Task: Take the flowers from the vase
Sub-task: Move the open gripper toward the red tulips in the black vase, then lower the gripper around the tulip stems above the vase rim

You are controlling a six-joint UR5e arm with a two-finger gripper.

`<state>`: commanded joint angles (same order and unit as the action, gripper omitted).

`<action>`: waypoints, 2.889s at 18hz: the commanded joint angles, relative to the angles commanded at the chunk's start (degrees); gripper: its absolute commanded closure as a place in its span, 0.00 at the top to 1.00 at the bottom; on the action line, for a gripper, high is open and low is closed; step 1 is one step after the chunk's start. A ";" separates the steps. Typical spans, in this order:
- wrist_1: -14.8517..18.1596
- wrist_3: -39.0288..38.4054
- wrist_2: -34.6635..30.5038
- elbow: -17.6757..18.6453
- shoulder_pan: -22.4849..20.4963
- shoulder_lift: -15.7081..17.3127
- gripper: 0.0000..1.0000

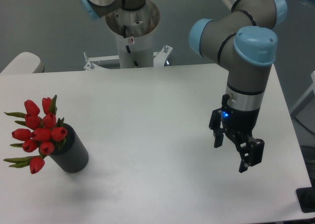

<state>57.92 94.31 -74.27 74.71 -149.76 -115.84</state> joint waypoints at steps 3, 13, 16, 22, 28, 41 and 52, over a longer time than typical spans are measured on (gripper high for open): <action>0.26 -0.09 0.00 1.32 -0.09 1.05 1.00; -0.17 -12.38 5.26 9.83 3.68 5.71 1.00; -0.26 -16.24 9.48 13.43 4.57 7.55 1.00; -0.53 -21.70 31.34 23.71 2.03 10.37 1.00; -3.69 -27.23 36.39 30.84 4.82 14.06 1.00; -14.14 -37.09 36.30 32.61 16.34 12.22 1.00; -16.87 -36.56 36.47 30.94 19.77 9.14 1.00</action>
<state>41.04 57.74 -37.79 105.64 -129.99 -106.70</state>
